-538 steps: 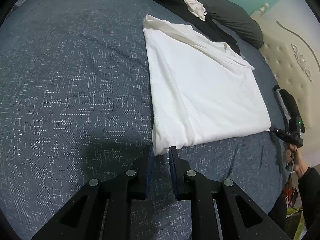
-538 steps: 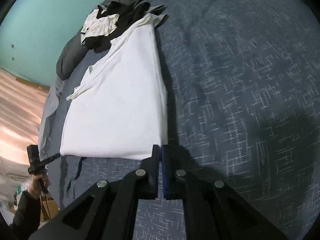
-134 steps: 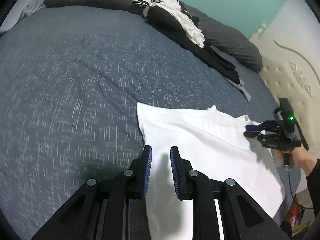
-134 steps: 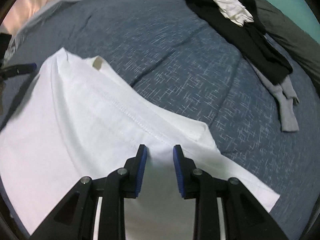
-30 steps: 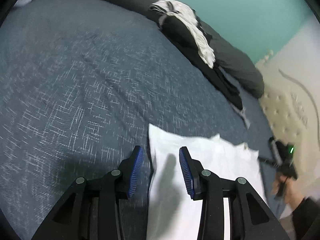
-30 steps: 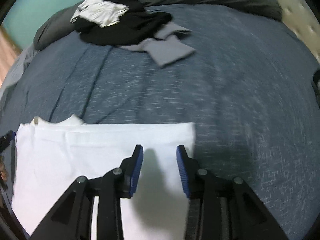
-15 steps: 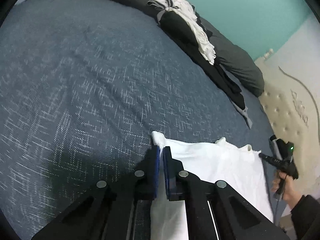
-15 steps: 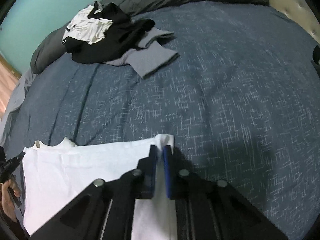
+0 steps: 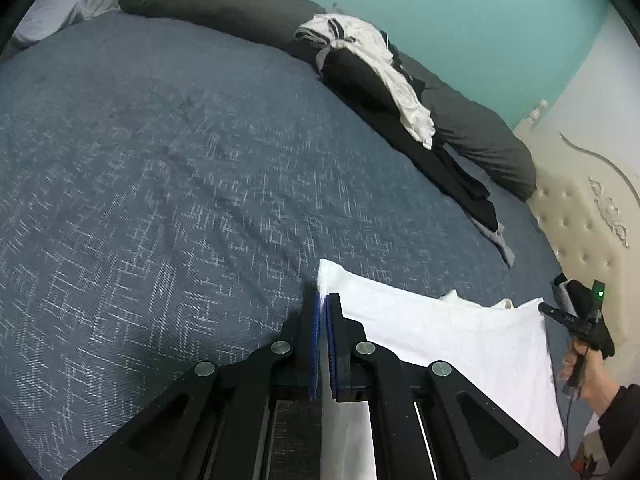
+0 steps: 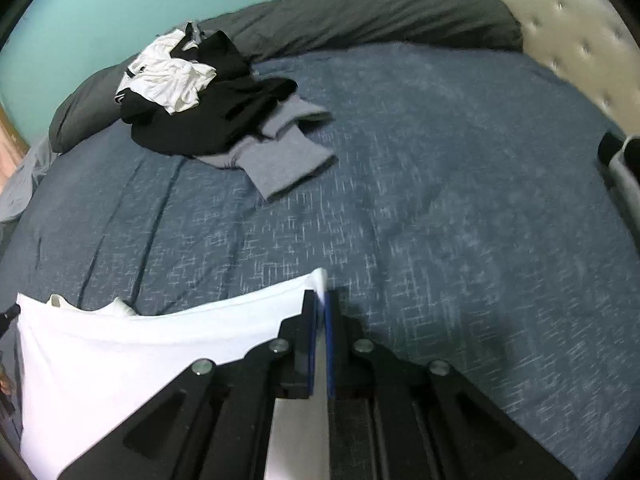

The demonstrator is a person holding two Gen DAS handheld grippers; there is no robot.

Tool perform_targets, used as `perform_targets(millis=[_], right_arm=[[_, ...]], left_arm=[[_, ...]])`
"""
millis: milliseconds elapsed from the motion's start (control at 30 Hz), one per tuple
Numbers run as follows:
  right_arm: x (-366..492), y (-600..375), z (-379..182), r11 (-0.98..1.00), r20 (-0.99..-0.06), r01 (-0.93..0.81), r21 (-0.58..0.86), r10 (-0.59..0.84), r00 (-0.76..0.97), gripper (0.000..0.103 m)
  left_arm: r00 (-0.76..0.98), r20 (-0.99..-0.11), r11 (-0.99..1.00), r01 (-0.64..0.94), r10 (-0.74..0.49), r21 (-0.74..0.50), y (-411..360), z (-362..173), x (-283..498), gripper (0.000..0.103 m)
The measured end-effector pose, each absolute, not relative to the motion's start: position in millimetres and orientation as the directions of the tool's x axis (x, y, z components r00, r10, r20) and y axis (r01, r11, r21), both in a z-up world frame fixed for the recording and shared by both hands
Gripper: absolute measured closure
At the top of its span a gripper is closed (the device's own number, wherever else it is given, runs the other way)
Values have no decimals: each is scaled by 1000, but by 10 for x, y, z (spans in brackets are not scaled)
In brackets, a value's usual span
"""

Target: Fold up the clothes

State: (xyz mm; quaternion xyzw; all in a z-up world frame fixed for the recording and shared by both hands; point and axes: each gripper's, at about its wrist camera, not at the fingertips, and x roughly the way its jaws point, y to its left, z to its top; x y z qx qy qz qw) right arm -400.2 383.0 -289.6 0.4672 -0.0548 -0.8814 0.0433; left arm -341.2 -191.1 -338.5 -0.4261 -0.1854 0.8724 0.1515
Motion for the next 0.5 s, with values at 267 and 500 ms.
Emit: perform_targets(millis=[267, 500], right_arm=[[-4083, 3795, -3046, -985, -865, -24, 171, -138, -482, 99], [-3796, 3750, -2617, -993, -867, -17, 118, -95, -489, 77]], left_arm=[[-527, -718, -864, -64, 454, -500, -1921, -3626, -3500, 97], [-558, -731, -891, -33, 393, -453, -2197, -3263, -3243, 84]])
